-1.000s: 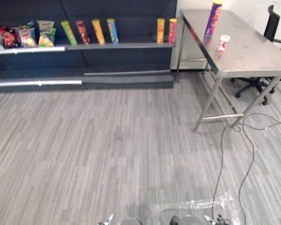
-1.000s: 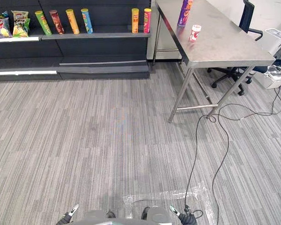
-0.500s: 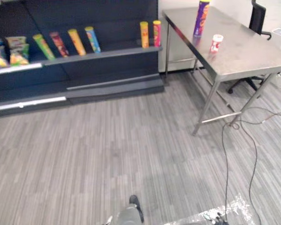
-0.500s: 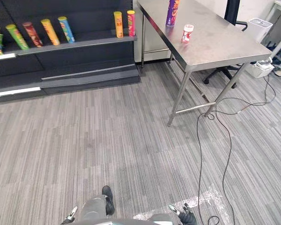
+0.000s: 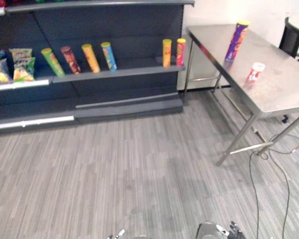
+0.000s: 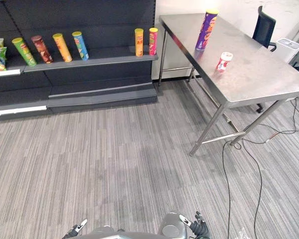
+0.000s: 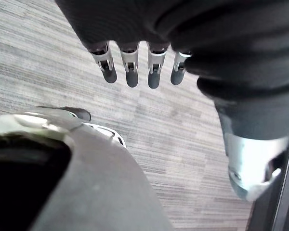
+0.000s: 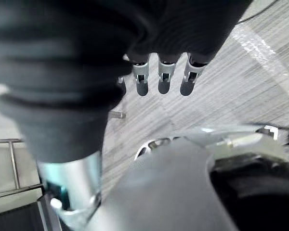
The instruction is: Put the gum and the chips on the shelf.
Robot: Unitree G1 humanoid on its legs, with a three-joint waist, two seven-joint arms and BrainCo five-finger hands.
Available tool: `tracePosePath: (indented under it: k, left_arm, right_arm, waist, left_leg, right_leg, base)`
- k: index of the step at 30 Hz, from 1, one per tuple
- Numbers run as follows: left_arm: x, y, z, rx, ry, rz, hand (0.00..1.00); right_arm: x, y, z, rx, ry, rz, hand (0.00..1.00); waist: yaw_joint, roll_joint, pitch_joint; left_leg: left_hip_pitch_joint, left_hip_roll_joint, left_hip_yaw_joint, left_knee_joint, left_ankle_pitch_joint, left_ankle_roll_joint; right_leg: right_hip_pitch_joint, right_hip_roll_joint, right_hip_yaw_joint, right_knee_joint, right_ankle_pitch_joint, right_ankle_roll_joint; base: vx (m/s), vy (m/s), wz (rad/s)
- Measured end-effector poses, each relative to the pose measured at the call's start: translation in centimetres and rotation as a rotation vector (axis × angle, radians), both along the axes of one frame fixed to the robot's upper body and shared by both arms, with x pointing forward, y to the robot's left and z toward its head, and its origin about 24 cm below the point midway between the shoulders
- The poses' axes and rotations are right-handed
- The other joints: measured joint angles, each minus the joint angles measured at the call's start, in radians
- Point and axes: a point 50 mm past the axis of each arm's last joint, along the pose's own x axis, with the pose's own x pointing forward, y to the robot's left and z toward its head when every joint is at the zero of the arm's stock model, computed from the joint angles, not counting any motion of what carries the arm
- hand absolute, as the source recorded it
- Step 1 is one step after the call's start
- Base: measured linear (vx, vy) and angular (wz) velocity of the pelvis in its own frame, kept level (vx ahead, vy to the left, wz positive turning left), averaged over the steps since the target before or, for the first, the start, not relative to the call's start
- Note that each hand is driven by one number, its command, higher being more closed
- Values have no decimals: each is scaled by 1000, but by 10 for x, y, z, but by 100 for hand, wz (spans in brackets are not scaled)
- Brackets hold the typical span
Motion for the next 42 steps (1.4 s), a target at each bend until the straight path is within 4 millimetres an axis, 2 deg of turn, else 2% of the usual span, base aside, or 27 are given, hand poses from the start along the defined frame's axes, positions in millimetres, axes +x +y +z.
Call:
tracePosePath:
  k: [2, 3, 4, 5, 6, 7, 8, 11, 13, 14, 15, 16, 17, 19, 20, 22, 23, 26, 29, 31, 32, 34, 36, 38, 39, 40, 42]
  left_arm:
    - [1, 0, 0, 2, 0, -1, 0]
    - [0, 1, 0, 4, -3, 1, 0]
    - [-1, 3, 1, 9, -2, 0, 0]
    - [-2, 2, 0, 6, 0, 0, 0]
    - [-1, -7, -1, -18, -4, 1, 0]
    - [0, -17, -2, -45, -13, -4, 0]
    - [2, -20, -2, -52, -20, 0, 0]
    - [6, -20, -1, -49, -46, 12, 0]
    - [6, -19, -1, -42, -54, 15, 0]
    - [6, -16, 0, -38, -60, 34, 0]
    - [9, -18, 0, -42, -69, 39, 0]
    - [8, -19, 0, -47, -69, 55, 0]
    - [4, -15, 0, -40, -63, 71, 0]
    - [7, -14, 1, -50, -82, 76, 0]
    - [9, -14, 2, -61, -98, 93, 0]
    - [6, -15, 3, -67, -105, 104, 0]
    - [10, -17, 4, -68, -123, 100, 0]
    - [9, -17, 5, -54, -130, 108, 0]
    - [6, -18, 4, -51, -118, 112, 0]
    - [4, -4, 6, -9, -116, 88, 0]
    - [4, -1, 7, 3, -114, 74, 0]
    - [5, 7, 8, 26, -101, 32, 0]
    - [7, 2, 6, 5, -81, 7, 0]
    - [5, 0, 4, -8, -67, -2, 0]
    - [5, -1, 4, -12, -60, -11, 0]
    - [5, -1, 4, -11, -59, -12, 0]
    - [1, 1, 4, -6, -42, -12, 0]
  right_arm:
    - [-2, 0, 1, -9, -11, -23, 0]
    - [-7, 2, 0, -15, -2, -38, 0]
    - [-9, 3, -1, -16, 6, -46, 0]
    - [-11, 2, -1, -20, 11, -54, 0]
    - [-8, -6, 1, -45, 8, -52, 0]
    - [-3, -14, 4, -72, 2, -50, 0]
    - [0, -16, 5, -78, -4, -49, 0]
    - [4, -15, 3, -75, 17, -51, 0]
    - [2, -15, 2, -73, 29, -54, 0]
    - [1, -17, 3, -78, 32, -50, 0]
    - [1, -17, 3, -79, 34, -49, 0]
    - [0, -18, 3, -81, 36, -47, 0]
    - [2, -15, 2, -74, 33, -45, 0]
    - [-2, -16, 0, -72, 52, -51, 0]
    - [-2, -15, 0, -70, 52, -51, 0]
    - [2, -14, 1, -67, 42, -48, 0]
    - [6, -14, 2, -65, 18, -44, 0]
    - [4, -15, 2, -63, 21, -59, 0]
    - [0, -16, 1, -65, 34, -63, 0]
    - [-7, -6, -2, -45, 52, -52, 0]
    - [-9, -3, -3, -43, 60, -49, 0]
    - [-16, 7, -6, -46, 91, -41, 0]
    - [-15, 3, -5, -72, 93, -49, 0]
    - [-11, -2, -3, -90, 84, -39, 0]
    - [-8, -1, -2, -93, 73, -35, 0]
    - [-5, -4, 0, -101, 55, -33, 0]
    - [12, -1, 6, -100, -7, -6, 0]
  waist:
    - [-2, 2, 0]
    - [0, -5, 1]
    - [-1, -16, 2]
    - [-2, -15, 2]
    - [-9, 21, -2]
    - [-9, 58, -7]
    - [-7, 67, -7]
    - [7, 65, -11]
    - [5, 60, -17]
    - [5, 65, -22]
    - [5, 68, -23]
    - [5, 72, -25]
    - [7, 65, -11]
    - [8, 63, -4]
    - [13, 58, -2]
    - [22, 52, -3]
    - [30, 52, -3]
    - [31, 55, -4]
    - [32, 71, -8]
    - [31, 12, -28]
    - [28, -4, -32]
    - [28, -53, -55]
    - [25, -37, -49]
    - [18, -22, -47]
    - [18, -28, -45]
    - [16, -12, -45]
    - [6, -22, -42]
  left_leg:
    - [15, 22, -20, -10, -29, -33]
    - [33, 20, -38, -19, -44, -57]
    - [65, 10, -60, -29, -66, -88]
    - [83, 14, -74, -30, -80, -103]
    - [98, 47, -89, -31, -82, -115]
    - [102, 77, -103, -28, -78, -116]
    - [103, 87, -103, -20, -69, -119]
    - [93, 116, -99, 85, 11, -133]
    - [35, 144, -101, 255, 49, -184]
    - [-64, 188, -107, 464, 118, -225]
    - [-101, 209, -110, 543, 168, -231]
    - [-146, 243, -109, 642, 265, -227]
    - [-200, 289, -104, 774, 293, -221]
    - [-275, 312, -42, 877, 82, -167]
    - [-290, 300, -5, 833, 32, -152]
    - [-308, 256, 29, 661, 2, -151]
    - [-317, 207, 19, 406, 11, -152]
    - [-322, 156, -116, 25, 85, -177]
    - [-321, 161, -121, 72, 113, -188]
    - [-302, 93, -94, 100, 116, -183]
    - [-298, 69, -85, 100, 114, -180]
    - [-290, -28, -70, 102, 85, -114]
    - [-268, -48, -71, 102, 80, -80]
    - [-201, -55, -62, 75, 82, -53]
    - [-148, -60, -54, 51, 72, -36]
    - [-105, -57, -46, 28, 67, -27]
    - [-31, -34, 7, -19, 64, -23]
  right_leg:
    - [-31, 49, 5, -288, 77, 18]
    - [-24, 57, 27, -492, 173, 43]
    - [-14, 42, 49, -573, 231, 64]
    - [-6, 42, 54, -555, 287, 54]
    - [-9, 61, 42, -502, 298, 45]
    - [-12, 84, 30, -468, 275, 10]
    - [-12, 93, 27, -455, 262, -10]
    - [28, 123, 18, -445, 211, -53]
    - [73, 139, 21, -473, 198, -55]
    - [109, 163, 22, -510, 197, -57]
    - [126, 175, 22, -522, 196, -59]
    - [157, 192, 23, -545, 191, -67]
    - [214, 205, 33, -583, 182, -82]
    - [295, 204, 40, -598, 156, -88]
    - [320, 192, 47, -597, 144, -81]
    - [343, 169, 69, -591, 123, -65]
    - [349, 153, 92, -587, 110, -45]
    - [357, 137, 154, -572, 80, -5]
    - [388, 131, 221, -563, 51, 35]
    - [403, 54, 261, -569, 33, 61]
    - [403, 30, 265, -570, 23, 70]
    - [407, -59, 265, -549, -11, 79]
    - [346, -94, 252, -376, 28, 81]
    - [247, -124, 238, -122, 109, 43]
    - [201, -152, 228, 1, 198, 36]
    - [170, -167, 221, 80, 236, 31]
    - [110, -180, 107, 200, 122, 2]
  base:
    - [268, -168, 29]
    - [405, -261, 49]
    - [428, -276, 50]
    - [451, -252, 53]
    - [448, -223, 43]
    - [438, -212, 37]
    - [498, -277, 13]
    - [382, -230, -10]
    - [328, -167, -21]
    - [260, -89, -26]
    - [223, -59, -27]
    - [325, -28, -17]
    - [325, -18, -9]
    - [324, -5, -3]
    - [255, 15, -16]
    - [220, 80, -38]
    - [219, 129, -48]
    - [233, 228, -60]
    - [309, 346, -71]
    - [411, 383, -54]
    - [316, 302, -15]
    - [299, 277, 10]
    - [305, 208, 17]
    - [307, 206, 5]
    - [313, 145, -20]
    - [356, 128, -40]
    - [278, 53, -59]
